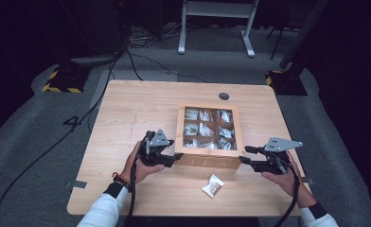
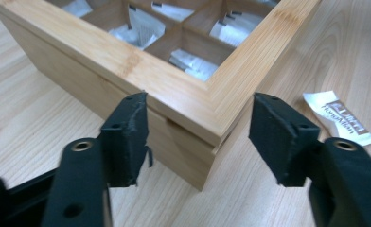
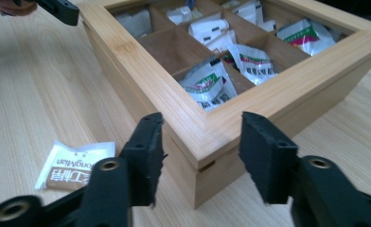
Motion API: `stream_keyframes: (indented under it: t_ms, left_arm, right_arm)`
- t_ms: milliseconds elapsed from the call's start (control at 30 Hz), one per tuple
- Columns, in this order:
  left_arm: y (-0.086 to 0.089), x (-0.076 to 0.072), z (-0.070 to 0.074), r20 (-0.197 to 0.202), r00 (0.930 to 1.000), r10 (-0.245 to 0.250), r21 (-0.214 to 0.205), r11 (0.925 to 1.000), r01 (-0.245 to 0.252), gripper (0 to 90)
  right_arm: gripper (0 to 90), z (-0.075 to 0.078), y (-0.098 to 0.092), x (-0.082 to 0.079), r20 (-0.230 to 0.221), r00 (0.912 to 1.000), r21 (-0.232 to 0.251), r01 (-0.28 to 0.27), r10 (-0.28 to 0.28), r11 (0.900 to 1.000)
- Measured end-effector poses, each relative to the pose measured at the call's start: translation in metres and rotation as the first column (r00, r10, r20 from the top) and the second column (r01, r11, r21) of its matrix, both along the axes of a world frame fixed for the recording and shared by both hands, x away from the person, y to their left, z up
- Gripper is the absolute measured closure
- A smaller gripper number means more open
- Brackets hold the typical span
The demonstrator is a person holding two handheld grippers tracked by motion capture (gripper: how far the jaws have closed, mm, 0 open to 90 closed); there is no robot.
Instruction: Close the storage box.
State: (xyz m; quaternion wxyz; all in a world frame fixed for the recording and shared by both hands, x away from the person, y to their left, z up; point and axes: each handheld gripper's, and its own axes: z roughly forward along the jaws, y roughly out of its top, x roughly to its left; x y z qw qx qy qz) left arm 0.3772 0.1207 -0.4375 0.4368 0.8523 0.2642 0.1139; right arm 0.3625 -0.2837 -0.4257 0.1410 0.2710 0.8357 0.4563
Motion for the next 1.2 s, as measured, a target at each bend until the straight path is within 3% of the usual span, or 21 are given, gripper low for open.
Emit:
stream_keyframes:
  t_ms: [100,633,867,1033,1200]
  left_arm:
    - [-0.001,-0.001,0.000,0.013,0.9999,-0.003,-0.003,1.0000,0.003,46.2]
    - [-0.002,-0.001,0.002,0.009,0.9999,-0.006,0.020,0.9998,0.006,47.6]
    - [0.007,-0.003,0.010,0.033,0.9992,0.025,0.045,0.9987,-0.026,39.1]
    - [0.018,-0.006,0.010,0.025,0.9984,0.051,0.070,0.9961,-0.052,34.6]
    - [0.027,-0.012,0.010,0.045,0.9963,0.073,0.121,0.9896,-0.078,29.5]
  right_arm:
    - [59.0,0.000,0.002,0.002,0.005,0.9999,-0.020,0.013,-0.013,0.9997]
    - [60.4,-0.005,0.003,0.001,0.001,0.9998,-0.047,0.017,-0.017,0.9988]
    - [51.2,0.000,0.000,0.002,0.012,0.9994,-0.060,0.033,-0.032,0.9977]
    - [42.7,0.005,-0.007,0.002,0.012,0.9991,-0.061,0.041,-0.040,0.9973]
    - [37.8,0.005,-0.013,-0.002,0.041,0.9980,-0.115,0.053,-0.049,0.9919]
